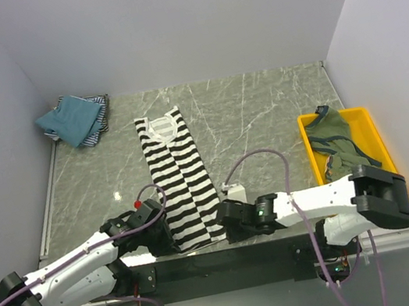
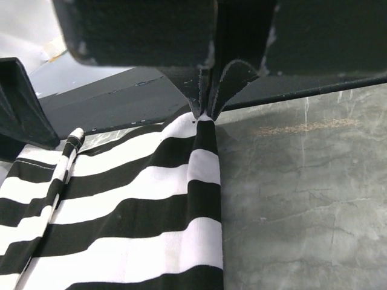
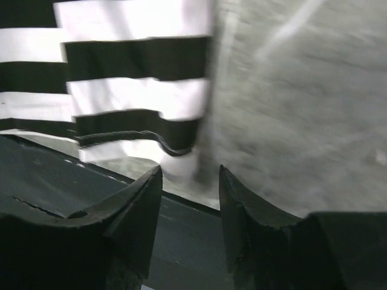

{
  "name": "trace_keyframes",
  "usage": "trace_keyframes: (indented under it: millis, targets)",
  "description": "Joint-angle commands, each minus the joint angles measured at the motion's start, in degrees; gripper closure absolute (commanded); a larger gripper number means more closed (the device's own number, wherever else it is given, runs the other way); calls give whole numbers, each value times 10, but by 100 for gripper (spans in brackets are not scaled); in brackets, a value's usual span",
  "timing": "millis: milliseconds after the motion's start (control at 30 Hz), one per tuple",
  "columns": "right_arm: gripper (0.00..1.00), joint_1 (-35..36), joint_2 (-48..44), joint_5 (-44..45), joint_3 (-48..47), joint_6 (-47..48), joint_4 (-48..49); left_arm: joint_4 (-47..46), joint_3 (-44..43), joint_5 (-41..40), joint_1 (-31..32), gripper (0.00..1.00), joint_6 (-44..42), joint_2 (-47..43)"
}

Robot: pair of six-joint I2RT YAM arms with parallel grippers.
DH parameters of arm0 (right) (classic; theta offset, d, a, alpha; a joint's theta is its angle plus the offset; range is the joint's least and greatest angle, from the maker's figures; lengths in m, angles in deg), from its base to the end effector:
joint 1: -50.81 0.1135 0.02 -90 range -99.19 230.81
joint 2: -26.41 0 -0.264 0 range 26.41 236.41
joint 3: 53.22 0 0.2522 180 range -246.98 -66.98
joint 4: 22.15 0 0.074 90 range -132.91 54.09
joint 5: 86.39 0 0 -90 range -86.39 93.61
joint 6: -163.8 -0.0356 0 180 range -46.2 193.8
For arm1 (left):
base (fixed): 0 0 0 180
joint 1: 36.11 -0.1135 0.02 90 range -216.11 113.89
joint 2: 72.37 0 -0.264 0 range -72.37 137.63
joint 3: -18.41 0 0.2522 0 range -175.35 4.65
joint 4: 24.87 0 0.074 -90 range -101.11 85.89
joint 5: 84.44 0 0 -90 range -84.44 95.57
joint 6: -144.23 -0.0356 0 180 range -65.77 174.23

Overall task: Fold and stack the tank tops
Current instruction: Fold the tank top

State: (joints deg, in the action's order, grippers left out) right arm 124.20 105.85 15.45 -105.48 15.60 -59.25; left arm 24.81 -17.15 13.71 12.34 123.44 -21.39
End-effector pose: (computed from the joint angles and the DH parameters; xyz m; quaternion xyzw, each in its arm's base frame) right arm 0.0765 0.2310 0.1598 -0.1054 0.9642 0.1607 0.1825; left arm 0.0910 -0.1103 0.1525 -0.1604 0.9608 -0.2199 0.0519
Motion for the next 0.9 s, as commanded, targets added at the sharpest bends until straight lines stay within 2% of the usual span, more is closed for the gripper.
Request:
trace_keyframes:
  millis: [0,233,500,633,867]
  targets:
    - [50,4,-56,38,36,-43,-33,6,-4,-9,4,99,17,-8]
    - [48,-3,-127,64,78,-105,-28,12,-8,-15,4,99,15,-11]
    - [49,-36,-165,76,89,-112,-5,20,-7,-21,4,100,13,-19]
    - [50,-75,-128,53,80,-79,29,22,-7,-20,4,99,13,-20]
    - [55,-66,-37,32,34,-52,45,41,-15,-29,4,99,8,-29]
